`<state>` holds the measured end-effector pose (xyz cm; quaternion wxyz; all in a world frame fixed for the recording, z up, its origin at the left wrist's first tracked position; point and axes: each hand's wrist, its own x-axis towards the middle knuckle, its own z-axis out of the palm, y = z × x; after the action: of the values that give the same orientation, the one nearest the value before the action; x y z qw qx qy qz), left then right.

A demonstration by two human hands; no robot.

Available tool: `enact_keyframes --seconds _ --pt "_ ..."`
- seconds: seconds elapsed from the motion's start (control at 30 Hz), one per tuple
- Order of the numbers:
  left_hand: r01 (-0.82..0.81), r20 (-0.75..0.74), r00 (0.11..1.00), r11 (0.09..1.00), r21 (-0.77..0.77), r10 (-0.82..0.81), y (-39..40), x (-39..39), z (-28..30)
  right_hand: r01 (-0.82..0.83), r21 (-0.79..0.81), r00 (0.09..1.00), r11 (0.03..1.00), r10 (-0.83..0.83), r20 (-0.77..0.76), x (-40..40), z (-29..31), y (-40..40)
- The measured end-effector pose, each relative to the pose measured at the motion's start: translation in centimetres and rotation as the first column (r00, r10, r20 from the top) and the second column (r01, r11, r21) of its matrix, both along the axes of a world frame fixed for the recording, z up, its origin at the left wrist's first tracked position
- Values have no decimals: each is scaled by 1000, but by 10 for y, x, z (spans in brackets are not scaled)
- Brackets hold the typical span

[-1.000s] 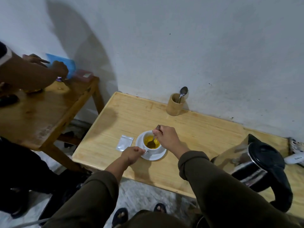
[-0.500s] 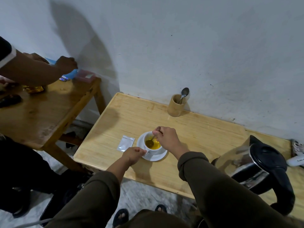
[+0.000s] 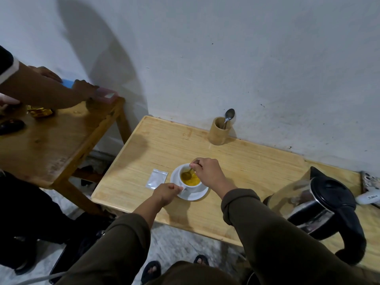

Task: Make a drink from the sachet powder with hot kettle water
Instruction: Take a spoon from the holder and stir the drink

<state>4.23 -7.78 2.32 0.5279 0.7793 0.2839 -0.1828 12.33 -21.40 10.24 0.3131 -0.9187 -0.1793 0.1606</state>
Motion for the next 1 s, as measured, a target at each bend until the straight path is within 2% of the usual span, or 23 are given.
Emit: enact_keyframes --seconds 0.1,0.33,0.53,0.67,0.83,1.0 --pt "8 2 1000 1000 5 -8 0 0 0 10 4 1000 1000 -10 -28 1 1 -1" --pt "-1 3 1000 1000 4 1 0 0 -3 40 -88 997 995 -34 70 4 -2 -3" --pt "-15 1 1000 1000 -8 15 -1 0 -1 -8 -25 1000 1000 8 14 1 -2 -2" --pt "-16 1 1000 1000 -12 16 -1 0 -1 21 6 998 1000 -20 -56 4 -3 -1" --pt "-21 -6 1000 1000 -18 21 0 0 -1 30 -60 999 998 -28 42 7 0 -2" --pt "-18 0 1000 1000 -26 18 0 0 0 19 -42 1000 999 -19 12 4 -3 -1"
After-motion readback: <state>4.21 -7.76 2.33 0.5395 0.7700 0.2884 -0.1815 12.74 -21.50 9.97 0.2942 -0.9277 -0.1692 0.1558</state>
